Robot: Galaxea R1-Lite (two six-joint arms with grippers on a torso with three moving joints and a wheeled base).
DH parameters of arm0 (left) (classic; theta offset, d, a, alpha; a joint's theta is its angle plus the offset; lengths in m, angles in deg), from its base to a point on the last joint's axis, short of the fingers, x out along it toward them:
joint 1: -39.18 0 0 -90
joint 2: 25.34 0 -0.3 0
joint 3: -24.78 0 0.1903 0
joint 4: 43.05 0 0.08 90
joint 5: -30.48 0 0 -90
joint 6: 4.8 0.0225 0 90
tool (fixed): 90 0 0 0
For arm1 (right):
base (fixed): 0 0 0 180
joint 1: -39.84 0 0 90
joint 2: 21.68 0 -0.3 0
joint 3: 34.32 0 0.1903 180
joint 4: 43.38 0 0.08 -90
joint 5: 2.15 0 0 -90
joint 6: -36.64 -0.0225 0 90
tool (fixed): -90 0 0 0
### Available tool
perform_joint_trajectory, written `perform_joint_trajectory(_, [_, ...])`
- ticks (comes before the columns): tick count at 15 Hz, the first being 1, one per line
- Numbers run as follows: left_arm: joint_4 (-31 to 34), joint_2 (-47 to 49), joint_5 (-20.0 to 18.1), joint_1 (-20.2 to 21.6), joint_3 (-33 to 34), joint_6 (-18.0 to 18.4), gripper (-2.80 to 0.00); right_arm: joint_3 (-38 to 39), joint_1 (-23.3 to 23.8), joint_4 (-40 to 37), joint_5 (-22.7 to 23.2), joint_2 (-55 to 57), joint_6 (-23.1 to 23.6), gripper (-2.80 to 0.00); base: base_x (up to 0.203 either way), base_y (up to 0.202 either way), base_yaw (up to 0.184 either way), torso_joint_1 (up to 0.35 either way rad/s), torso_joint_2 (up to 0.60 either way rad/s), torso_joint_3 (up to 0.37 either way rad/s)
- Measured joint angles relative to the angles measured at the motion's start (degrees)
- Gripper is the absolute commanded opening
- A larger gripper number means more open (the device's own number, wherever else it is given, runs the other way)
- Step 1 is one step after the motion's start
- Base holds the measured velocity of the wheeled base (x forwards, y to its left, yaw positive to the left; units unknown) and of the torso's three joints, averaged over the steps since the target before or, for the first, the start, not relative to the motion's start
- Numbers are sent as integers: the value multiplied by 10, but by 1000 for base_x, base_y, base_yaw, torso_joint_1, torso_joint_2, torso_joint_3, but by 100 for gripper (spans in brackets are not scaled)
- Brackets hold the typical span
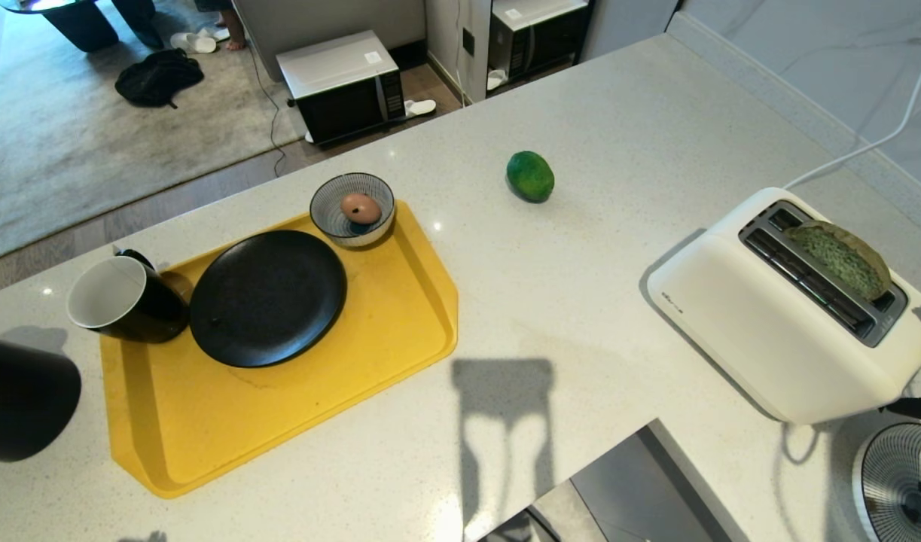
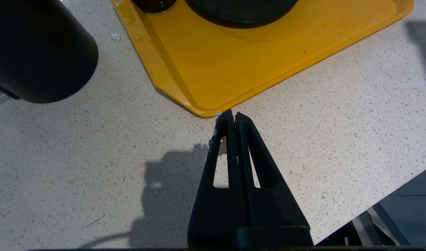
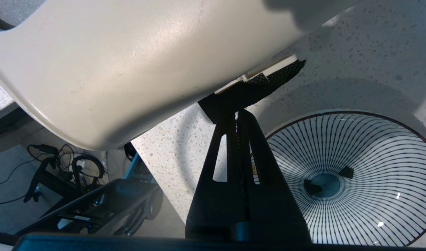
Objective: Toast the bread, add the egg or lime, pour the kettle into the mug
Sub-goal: Use a bread toaster
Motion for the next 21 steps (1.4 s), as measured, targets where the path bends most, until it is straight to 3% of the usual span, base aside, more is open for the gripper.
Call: perform_joint_trajectory(21, [0, 0, 0, 0, 0, 0, -280, 0, 1, -1, -3, 2, 8, -280, 0, 0, 0, 0, 0, 0])
